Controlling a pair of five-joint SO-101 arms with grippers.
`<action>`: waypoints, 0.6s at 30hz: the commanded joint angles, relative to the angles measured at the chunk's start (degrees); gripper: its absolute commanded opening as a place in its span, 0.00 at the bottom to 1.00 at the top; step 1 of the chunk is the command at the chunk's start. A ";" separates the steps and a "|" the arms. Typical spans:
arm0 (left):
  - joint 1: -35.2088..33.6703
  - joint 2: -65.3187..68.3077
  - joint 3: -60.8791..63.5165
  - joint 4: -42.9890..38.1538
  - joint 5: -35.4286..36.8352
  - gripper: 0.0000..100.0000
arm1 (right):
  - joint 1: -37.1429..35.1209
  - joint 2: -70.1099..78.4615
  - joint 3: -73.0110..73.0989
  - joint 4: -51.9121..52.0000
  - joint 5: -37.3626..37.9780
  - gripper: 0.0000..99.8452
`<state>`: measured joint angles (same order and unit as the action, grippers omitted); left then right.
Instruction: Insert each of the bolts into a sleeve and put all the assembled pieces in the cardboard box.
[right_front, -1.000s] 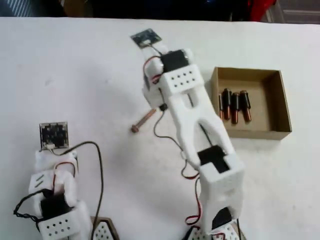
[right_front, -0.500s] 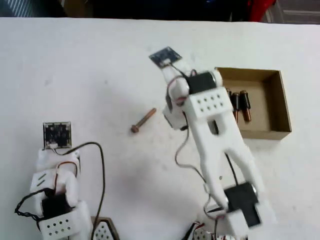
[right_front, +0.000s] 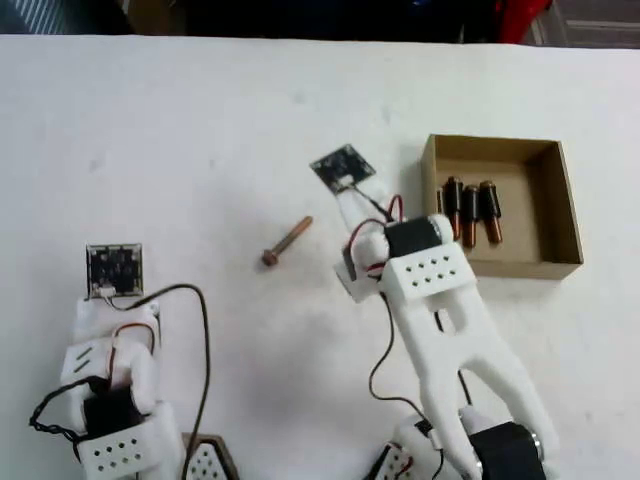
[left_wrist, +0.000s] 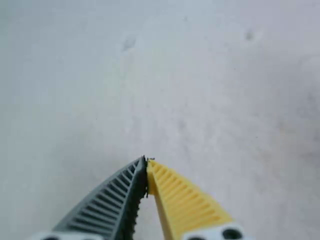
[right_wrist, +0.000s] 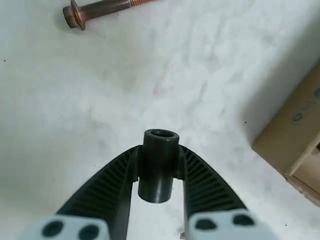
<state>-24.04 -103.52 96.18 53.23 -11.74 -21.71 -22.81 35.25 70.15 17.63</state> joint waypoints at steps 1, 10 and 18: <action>0.75 -0.04 -1.05 -1.05 -0.70 0.02 | 0.31 -2.33 3.34 -5.67 0.97 0.02; 1.63 -0.04 -1.05 -0.97 -0.70 0.02 | -1.01 -2.33 12.13 -14.81 4.22 0.02; 1.63 -0.04 -1.05 -0.97 -0.70 0.02 | -3.65 -2.33 18.73 -21.85 4.31 0.02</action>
<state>-23.43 -103.52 96.18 53.14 -11.74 -23.82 -22.81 53.27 50.55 20.88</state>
